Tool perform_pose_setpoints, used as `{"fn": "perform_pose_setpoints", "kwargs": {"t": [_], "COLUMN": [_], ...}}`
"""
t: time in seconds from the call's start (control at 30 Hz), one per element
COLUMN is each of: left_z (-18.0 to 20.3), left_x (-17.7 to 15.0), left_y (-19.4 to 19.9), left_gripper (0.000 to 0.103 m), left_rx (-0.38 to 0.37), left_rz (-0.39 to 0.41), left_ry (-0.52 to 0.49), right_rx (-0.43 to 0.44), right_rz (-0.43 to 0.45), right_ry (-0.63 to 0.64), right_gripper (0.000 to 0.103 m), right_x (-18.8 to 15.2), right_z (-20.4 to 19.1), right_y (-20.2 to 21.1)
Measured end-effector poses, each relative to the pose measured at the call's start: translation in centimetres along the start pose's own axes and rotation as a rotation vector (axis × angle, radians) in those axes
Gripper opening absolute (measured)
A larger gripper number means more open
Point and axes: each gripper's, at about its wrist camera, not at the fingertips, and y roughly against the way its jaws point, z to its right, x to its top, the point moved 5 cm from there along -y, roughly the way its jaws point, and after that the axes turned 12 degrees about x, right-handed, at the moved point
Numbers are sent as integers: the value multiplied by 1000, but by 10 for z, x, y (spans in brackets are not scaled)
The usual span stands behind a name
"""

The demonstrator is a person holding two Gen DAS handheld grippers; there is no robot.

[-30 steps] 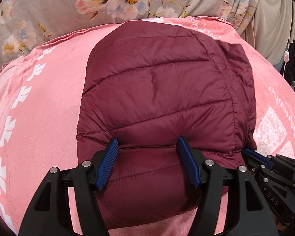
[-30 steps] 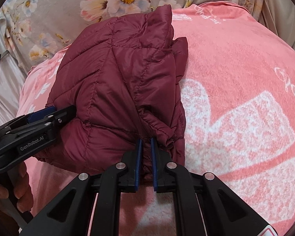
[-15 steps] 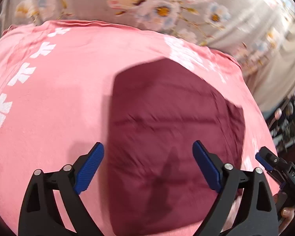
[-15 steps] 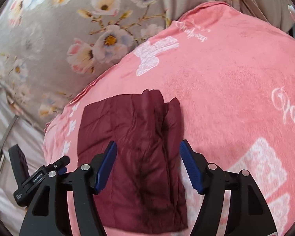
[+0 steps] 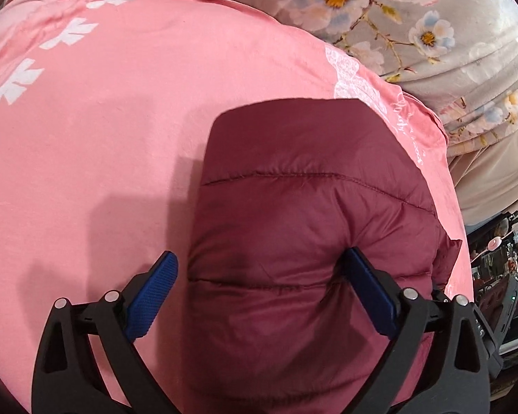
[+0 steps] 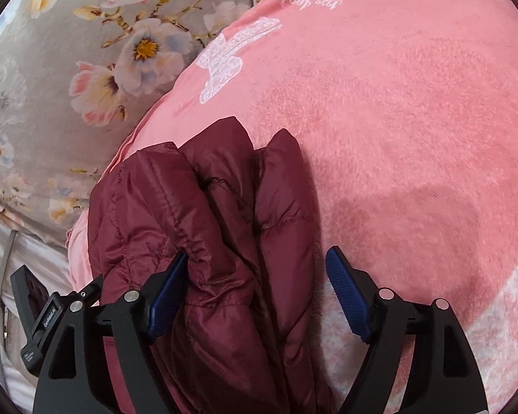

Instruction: Fold large clothes

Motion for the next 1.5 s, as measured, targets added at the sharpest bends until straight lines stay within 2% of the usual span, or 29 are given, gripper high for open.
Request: {"fn": "perform_pose_setpoints", "kwargs": {"t": [0.17, 0.53, 0.73, 0.83, 0.9, 1.0, 1.1, 1.17, 1.2, 1.27, 1.33, 1.4, 1.5], "left_z": [6, 21, 27, 30, 30, 32, 36, 39, 41, 44, 47, 52, 64], "left_x": [-3, -9, -12, -12, -12, -11, -15, -17, -18, -18, -17, -17, -18], "left_y": [-10, -13, -14, -14, -14, -13, -3, 5, 10, 25, 40, 61, 98], "left_gripper": [98, 98, 98, 98, 98, 98, 87, 69, 65, 50, 41, 39, 38], "left_rx": [12, 108, 163, 177, 181, 181, 175, 166, 155, 103, 31, -49, -94], "left_rz": [2, 75, 119, 131, 133, 133, 143, 154, 159, 155, 148, 148, 217], "left_ry": [-36, -134, -161, -171, -176, -185, -212, -229, -234, -242, -241, -243, -282], "right_rx": [18, 73, 122, 147, 161, 167, 150, 147, 152, 154, 156, 177, 190], "right_rz": [12, 12, 16, 20, 28, 37, 59, 78, 92, 114, 145, 186, 244], "right_ry": [32, 76, 80, 70, 64, 67, 89, 98, 101, 109, 125, 135, 166], "right_gripper": [79, 77, 62, 49, 36, 25, 20, 20, 20, 19, 19, 19, 19], "right_x": [-3, -3, -6, -8, -9, -9, -10, -12, -13, -15, -18, -19, -20], "right_z": [-2, -7, -9, -9, -8, -12, -20, -25, -28, -34, -41, -50, -67], "right_y": [-4, -14, -17, -17, -14, -7, 5, 15, 25, 38, 59, 84, 115]}}
